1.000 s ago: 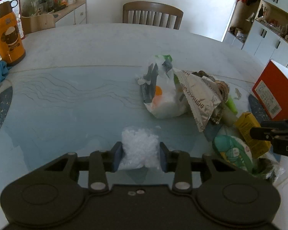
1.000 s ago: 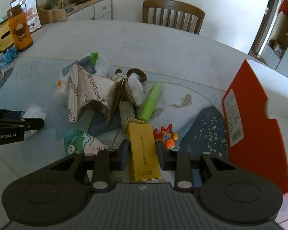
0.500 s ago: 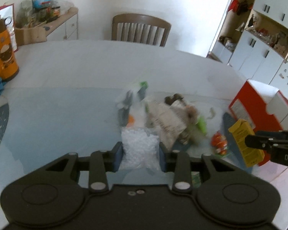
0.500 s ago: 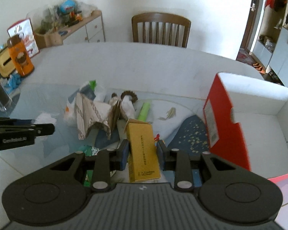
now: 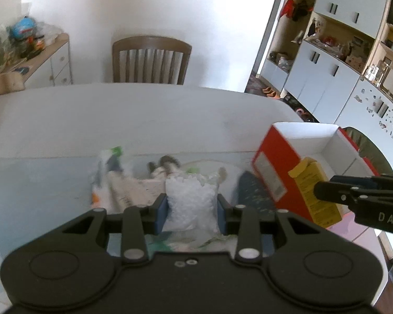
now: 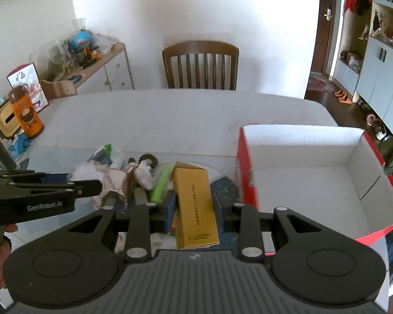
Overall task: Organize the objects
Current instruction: 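Carry the yellow box and foam bag with both tools into the red shoebox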
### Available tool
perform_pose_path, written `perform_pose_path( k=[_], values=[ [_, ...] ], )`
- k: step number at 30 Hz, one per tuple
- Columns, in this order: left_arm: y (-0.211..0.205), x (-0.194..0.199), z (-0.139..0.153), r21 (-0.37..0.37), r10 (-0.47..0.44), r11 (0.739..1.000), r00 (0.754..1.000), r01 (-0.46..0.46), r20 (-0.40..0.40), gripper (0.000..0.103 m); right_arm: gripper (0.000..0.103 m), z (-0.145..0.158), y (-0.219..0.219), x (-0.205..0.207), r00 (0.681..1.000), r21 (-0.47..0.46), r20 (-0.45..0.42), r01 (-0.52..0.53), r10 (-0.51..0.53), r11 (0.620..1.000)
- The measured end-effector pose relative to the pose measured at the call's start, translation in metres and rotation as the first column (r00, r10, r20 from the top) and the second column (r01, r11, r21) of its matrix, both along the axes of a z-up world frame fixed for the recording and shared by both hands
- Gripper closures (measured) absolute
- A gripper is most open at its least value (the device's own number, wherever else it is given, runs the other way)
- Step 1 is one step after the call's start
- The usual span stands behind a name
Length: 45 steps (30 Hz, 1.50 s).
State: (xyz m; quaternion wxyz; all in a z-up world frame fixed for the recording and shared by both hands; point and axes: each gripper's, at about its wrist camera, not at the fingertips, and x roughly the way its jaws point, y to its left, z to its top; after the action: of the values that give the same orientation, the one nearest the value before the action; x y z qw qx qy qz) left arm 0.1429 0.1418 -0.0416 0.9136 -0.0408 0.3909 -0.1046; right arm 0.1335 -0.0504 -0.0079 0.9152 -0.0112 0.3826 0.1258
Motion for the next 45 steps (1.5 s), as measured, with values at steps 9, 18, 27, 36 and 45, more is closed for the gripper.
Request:
perform_pose_path(
  k=[9, 18, 27, 36, 45],
  values=[
    [-0.082, 0.008, 0.009, 0.015, -0.003, 1.000, 1.000, 0.003, -0.003, 0.067, 0.073, 0.007, -0.078, 0.014, 1.000, 0.026, 0.013, -0.028, 0.027, 0.999],
    [-0.164, 0.029, 0.007, 0.027, -0.015, 1.000, 1.000, 0.015, -0.009, 0.067, 0.073, -0.001, -0.157, 0.040, 1.000, 0.023, 0.006, -0.017, 0.017, 1.000],
    [-0.224, 0.061, 0.002, 0.070, -0.054, 0.996, 0.998, 0.055, -0.015, 0.067, 0.073, -0.015, -0.208, 0.070, 1.000, 0.013, -0.014, 0.020, -0.020, 1.000],
    [-0.268, 0.107, -0.023, 0.095, -0.081, 0.992, 0.995, 0.087, -0.066, 0.067, 0.072, -0.046, -0.228, 0.101, 0.998, -0.036, -0.068, 0.005, -0.007, 0.999],
    [-0.295, 0.143, -0.059, 0.139, -0.128, 0.979, 0.978, 0.152, -0.165, 0.067, 0.072, -0.077, -0.225, 0.123, 0.989, -0.088, -0.135, -0.063, 0.051, 0.994]
  ],
)
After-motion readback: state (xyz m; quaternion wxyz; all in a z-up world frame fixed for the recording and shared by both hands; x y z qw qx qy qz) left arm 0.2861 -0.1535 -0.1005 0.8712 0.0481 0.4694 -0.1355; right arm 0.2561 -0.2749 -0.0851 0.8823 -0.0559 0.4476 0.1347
